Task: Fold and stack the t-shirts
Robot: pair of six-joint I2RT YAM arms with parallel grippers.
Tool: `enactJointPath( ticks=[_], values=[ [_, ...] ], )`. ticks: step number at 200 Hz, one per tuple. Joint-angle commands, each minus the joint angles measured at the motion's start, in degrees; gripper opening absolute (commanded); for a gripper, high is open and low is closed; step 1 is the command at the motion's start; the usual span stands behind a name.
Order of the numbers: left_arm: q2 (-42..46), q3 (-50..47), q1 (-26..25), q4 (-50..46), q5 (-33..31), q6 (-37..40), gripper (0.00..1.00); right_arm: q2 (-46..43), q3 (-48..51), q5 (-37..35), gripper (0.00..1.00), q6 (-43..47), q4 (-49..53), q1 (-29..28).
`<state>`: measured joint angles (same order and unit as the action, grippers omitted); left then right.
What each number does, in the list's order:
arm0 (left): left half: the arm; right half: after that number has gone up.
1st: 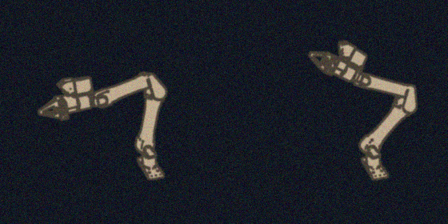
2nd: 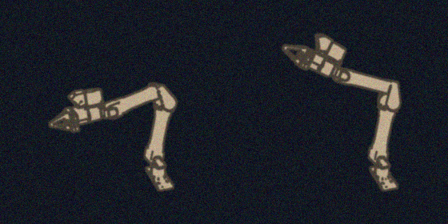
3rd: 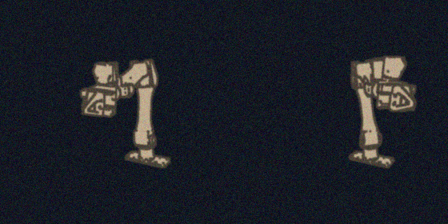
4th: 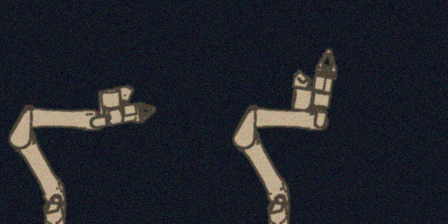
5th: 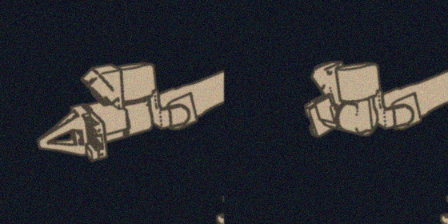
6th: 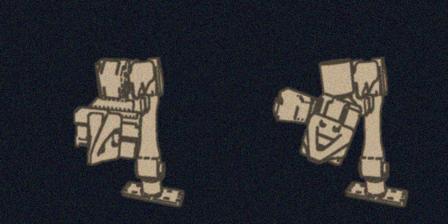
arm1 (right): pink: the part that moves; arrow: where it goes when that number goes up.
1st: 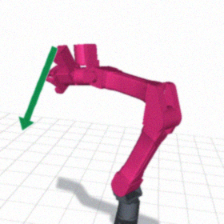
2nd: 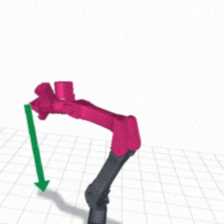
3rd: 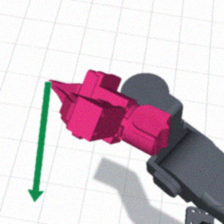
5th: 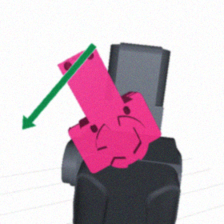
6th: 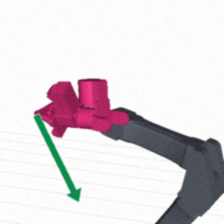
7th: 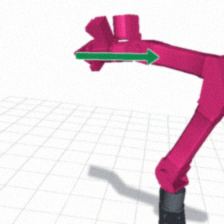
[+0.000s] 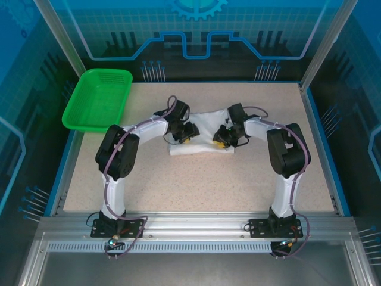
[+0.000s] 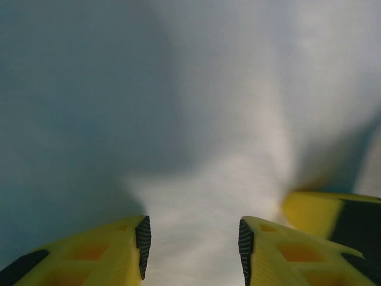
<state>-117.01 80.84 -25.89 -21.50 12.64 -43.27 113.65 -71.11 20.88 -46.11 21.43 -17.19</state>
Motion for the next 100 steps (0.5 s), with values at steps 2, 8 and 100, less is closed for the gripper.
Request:
enactJointPath(
  ticks=[2, 8, 100],
  values=[
    [0.25, -6.54, 0.23, 3.74, 0.91, 2.14, 0.44, 0.15, 4.49, -0.28, 0.24, -0.48, -1.85, -0.78],
    [1.04, -8.83, 0.14, 4.73, 1.6, 2.17, 0.43, -0.5, 5.85, -0.43, 0.25, -0.32, -2.28, -1.28],
    [28.48, -46.09, -0.71, 11.97, 6.1, -2.33, 0.43, -26.21, 32.13, -11.14, 0.38, -7.57, -2.39, -15.78]
  ],
)
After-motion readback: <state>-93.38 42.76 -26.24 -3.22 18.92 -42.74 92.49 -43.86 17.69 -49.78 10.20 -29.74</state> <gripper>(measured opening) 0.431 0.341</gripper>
